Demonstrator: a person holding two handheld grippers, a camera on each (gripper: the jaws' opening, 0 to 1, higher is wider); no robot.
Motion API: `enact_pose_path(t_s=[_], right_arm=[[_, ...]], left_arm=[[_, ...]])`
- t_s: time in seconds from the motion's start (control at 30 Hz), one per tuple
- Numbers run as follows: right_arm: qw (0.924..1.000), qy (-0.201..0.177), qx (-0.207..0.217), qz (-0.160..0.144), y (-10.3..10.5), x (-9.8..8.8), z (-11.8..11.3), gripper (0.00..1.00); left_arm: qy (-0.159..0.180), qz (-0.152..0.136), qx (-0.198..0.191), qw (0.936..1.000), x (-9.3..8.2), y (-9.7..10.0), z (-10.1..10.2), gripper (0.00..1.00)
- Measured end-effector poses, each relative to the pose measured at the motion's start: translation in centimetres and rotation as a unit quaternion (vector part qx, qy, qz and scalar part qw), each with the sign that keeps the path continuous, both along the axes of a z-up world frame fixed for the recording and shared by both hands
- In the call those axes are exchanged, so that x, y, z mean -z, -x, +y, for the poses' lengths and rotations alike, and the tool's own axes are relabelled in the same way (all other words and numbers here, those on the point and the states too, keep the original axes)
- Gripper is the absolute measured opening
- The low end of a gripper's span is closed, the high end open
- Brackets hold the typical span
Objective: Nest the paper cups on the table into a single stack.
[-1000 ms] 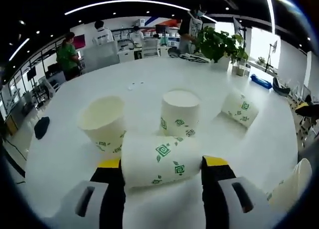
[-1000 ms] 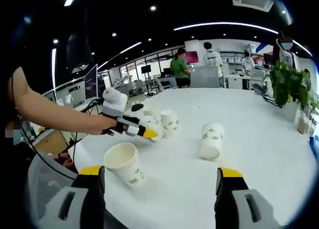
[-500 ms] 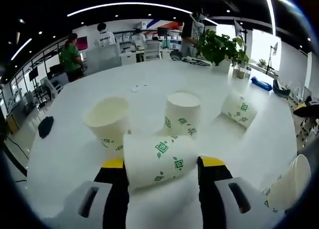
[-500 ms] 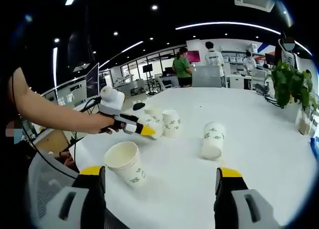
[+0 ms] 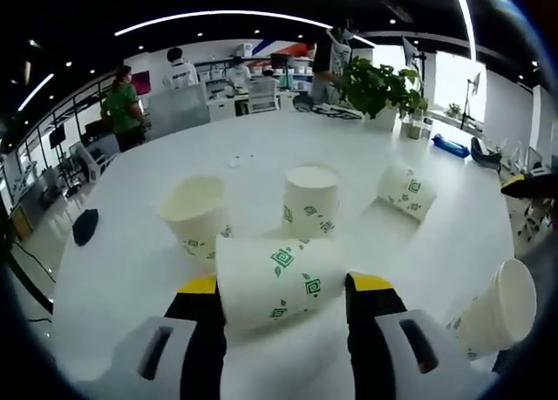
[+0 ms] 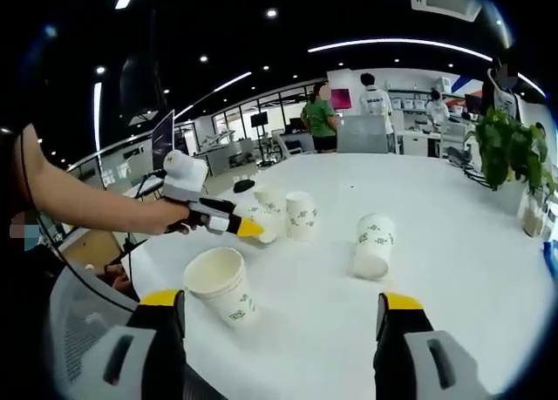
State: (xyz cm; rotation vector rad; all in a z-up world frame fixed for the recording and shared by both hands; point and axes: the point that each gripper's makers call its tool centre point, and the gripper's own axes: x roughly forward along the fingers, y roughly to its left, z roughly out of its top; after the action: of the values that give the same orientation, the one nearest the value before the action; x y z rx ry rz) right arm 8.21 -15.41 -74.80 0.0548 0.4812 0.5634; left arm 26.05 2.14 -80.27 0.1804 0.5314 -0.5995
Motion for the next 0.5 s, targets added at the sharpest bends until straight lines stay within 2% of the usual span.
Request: enact_pose_path(t_s=[0.5], right_arm=[[0.9999,0.005,-0.014,-0.003,0.2,-0.2,0.6,0.90]], left_arm=[[0.009,-0.024,0.023,0.9994,-2.9,2.7,0.3,0.54]])
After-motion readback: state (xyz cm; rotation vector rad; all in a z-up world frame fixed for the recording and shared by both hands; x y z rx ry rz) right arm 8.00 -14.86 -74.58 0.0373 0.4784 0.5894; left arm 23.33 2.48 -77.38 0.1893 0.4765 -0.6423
